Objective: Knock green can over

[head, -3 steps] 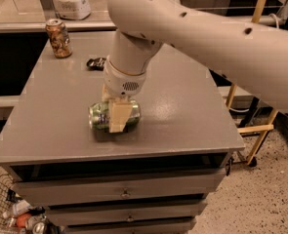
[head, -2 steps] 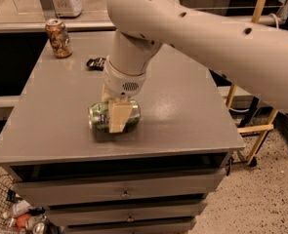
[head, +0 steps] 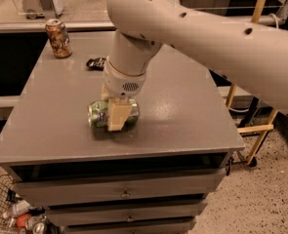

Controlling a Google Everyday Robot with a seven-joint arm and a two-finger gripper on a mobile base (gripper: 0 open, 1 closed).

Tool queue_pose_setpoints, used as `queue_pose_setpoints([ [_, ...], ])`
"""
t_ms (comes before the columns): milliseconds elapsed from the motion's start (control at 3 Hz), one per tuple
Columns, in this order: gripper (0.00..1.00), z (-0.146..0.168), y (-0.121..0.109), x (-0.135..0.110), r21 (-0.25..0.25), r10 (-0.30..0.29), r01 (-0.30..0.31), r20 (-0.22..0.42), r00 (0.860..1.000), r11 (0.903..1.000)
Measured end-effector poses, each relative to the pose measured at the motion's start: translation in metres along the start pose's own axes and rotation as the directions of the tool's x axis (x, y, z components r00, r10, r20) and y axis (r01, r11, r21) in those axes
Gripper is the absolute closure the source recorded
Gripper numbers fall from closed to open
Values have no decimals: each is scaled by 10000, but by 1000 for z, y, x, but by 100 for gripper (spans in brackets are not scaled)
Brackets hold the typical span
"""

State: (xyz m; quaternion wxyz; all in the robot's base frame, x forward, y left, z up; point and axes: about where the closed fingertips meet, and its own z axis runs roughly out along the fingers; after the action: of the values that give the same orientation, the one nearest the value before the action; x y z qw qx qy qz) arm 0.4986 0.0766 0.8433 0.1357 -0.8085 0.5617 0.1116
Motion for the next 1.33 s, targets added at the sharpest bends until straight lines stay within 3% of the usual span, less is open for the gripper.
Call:
queue_pose_setpoints([
  [333,12,0,0,-1,1,-21,21,-6,10000,10000],
  [667,0,0,1,-2,2,-39,39,-11,10000,10000],
  [1333,0,-3,0,1,166,-44,42,148,9999,9999],
])
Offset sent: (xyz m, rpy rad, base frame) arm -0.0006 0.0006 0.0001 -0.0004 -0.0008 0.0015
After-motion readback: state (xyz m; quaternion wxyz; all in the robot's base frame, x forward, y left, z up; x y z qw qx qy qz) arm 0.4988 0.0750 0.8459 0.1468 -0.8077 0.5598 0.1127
